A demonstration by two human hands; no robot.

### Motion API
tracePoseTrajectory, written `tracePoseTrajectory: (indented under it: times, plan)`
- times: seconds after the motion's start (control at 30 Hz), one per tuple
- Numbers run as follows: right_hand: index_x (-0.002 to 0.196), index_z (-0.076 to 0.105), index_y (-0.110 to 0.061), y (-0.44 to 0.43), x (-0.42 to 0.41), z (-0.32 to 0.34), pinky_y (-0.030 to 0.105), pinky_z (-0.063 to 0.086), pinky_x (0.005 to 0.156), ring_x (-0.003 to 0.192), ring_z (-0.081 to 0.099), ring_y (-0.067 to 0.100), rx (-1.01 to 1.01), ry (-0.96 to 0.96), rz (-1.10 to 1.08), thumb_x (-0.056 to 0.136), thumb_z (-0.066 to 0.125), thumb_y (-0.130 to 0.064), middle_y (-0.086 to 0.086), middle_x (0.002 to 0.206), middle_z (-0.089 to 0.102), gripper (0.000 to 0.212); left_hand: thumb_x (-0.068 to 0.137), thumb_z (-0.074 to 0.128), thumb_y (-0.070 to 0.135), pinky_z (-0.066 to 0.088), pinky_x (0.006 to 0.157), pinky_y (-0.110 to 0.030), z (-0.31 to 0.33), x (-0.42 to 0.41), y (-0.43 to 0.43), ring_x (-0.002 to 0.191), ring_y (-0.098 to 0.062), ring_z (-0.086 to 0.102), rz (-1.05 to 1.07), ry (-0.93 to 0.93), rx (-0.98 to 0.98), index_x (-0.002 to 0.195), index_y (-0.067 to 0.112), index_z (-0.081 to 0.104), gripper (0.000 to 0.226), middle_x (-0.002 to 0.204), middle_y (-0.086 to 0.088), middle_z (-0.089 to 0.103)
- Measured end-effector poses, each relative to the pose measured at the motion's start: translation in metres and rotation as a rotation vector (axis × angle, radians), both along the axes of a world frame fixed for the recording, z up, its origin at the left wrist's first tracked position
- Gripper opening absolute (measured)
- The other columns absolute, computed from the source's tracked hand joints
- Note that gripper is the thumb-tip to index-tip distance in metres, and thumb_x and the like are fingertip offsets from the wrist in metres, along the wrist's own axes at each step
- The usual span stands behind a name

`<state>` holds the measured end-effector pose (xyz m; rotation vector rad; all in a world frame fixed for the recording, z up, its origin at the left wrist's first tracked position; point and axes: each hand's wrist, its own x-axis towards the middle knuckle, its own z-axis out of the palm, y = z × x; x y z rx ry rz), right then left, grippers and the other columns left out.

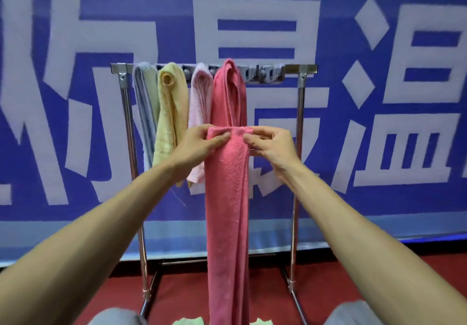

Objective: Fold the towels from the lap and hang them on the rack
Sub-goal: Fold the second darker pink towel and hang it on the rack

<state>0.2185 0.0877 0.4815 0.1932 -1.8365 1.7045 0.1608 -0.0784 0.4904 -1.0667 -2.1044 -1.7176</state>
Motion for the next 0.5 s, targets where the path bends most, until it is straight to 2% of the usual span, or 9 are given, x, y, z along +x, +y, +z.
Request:
tracePoseTrajectory:
  times: [0.1, 0.2, 0.3, 0.4, 0.5]
  plan:
    - [0.104, 0.07, 0.002, -0.007, 0.003, 0.046, 0.032, 0.058, 0.074, 0.073, 0.067, 0.019, 0.001, 0.073, -0.092, 0.079, 0.073, -0.002, 0.008, 0.08, 0.07, 0.025, 0.092, 0.061, 0.023, 0.047, 0.06, -0.016, 0.045, 0.009, -0.007, 0.07, -0.001, 0.059, -0.043, 0.04, -0.02, 0.1, 0.014, 0.07, 0.016, 0.08, 0.006, 0.066]
    - [0.098, 0.074, -0.01, -0.014, 0.007, 0.082, 0.04, 0.058, 0.08, 0.083, 0.072, 0.023, -0.018, 0.201, -0.18, 0.077, 0.077, -0.012, 0.007, 0.087, 0.075, 0.022, 0.092, 0.06, 0.025, 0.047, 0.064, -0.01, 0.082, 0.026, -0.007, 0.074, 0.004, 0.064, -0.027, 0.184, 0.115, 0.098, 0.021, 0.07, 0.012, 0.086, 0.008, 0.068]
    - [0.094, 0.075, -0.016, -0.025, 0.014, 0.101, 0.048, 0.057, 0.082, 0.087, 0.072, 0.026, -0.024, 0.263, -0.212, 0.076, 0.078, -0.015, 0.006, 0.087, 0.076, 0.018, 0.091, 0.062, 0.024, 0.044, 0.062, -0.008, 0.098, 0.042, -0.002, 0.066, 0.011, 0.059, 0.111, 0.269, 0.232, 0.091, 0.022, 0.068, 0.006, 0.082, 0.011, 0.065]
    - [0.093, 0.075, -0.015, -0.035, 0.022, 0.113, 0.042, 0.058, 0.084, 0.087, 0.071, 0.024, -0.098, 0.337, -0.173, 0.08, 0.074, -0.01, 0.007, 0.089, 0.075, 0.015, 0.092, 0.06, 0.027, 0.047, 0.069, -0.015, 0.103, 0.046, 0.003, 0.073, 0.003, 0.058, 0.184, 0.29, 0.334, 0.091, 0.022, 0.065, 0.007, 0.083, 0.011, 0.063]
    - [0.099, 0.073, -0.006, -0.038, 0.03, 0.125, 0.033, 0.059, 0.076, 0.073, 0.068, 0.016, -0.151, 0.299, -0.093, 0.082, 0.072, -0.008, 0.006, 0.082, 0.072, 0.017, 0.094, 0.055, 0.029, 0.046, 0.071, -0.017, 0.113, 0.051, 0.005, 0.078, 0.001, 0.057, 0.165, 0.235, 0.342, 0.097, 0.021, 0.062, 0.011, 0.087, 0.012, 0.061]
